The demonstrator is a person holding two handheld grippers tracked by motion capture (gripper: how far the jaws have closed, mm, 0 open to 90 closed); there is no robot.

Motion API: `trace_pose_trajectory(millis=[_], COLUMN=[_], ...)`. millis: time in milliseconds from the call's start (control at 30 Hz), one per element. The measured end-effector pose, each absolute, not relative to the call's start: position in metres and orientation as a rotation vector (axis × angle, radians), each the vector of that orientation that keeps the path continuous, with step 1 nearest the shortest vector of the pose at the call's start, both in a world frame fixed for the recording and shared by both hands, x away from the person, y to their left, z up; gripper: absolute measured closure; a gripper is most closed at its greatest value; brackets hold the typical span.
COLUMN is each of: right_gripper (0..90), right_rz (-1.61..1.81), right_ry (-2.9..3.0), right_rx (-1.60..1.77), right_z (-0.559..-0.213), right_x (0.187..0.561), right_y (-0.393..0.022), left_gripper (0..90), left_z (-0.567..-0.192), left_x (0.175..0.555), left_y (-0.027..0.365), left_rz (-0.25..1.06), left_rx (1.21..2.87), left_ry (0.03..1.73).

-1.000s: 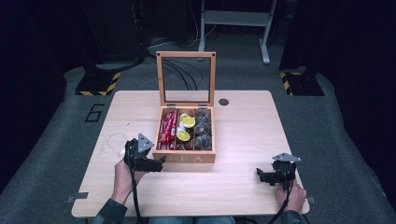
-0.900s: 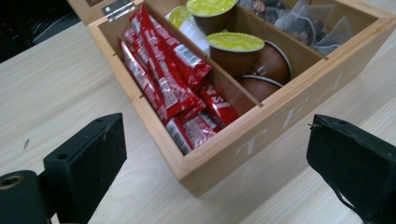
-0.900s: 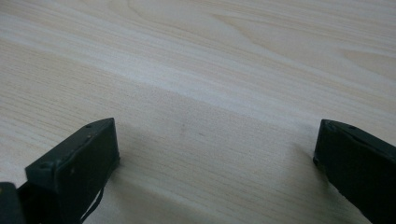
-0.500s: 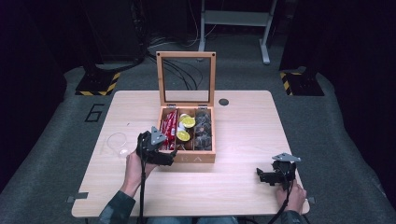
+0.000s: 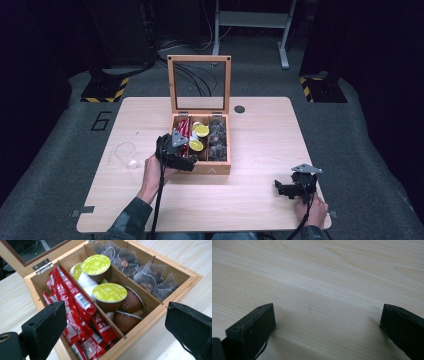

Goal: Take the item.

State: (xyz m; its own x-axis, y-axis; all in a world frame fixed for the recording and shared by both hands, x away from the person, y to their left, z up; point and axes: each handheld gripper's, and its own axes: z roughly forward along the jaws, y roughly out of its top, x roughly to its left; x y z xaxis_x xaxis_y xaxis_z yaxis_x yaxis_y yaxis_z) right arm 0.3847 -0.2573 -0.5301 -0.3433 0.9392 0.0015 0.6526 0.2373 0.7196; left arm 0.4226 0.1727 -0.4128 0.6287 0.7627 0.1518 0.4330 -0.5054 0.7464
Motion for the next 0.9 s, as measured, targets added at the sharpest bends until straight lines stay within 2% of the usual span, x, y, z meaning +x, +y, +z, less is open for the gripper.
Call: trace_pose_trajectory(millis=[900], right_gripper=[0.0], right_rz=[0.886], right_ry=[2.083], right_rx=[1.456], right_z=[-0.530], right_x=[0.385], right_y=[-0.257], left_gripper=[3.0], left_z=[-0.416], left_x=[0.455], left_y=[0.114], left_rz=[0.523], left_rx=[2.267], left_ry=[0.829])
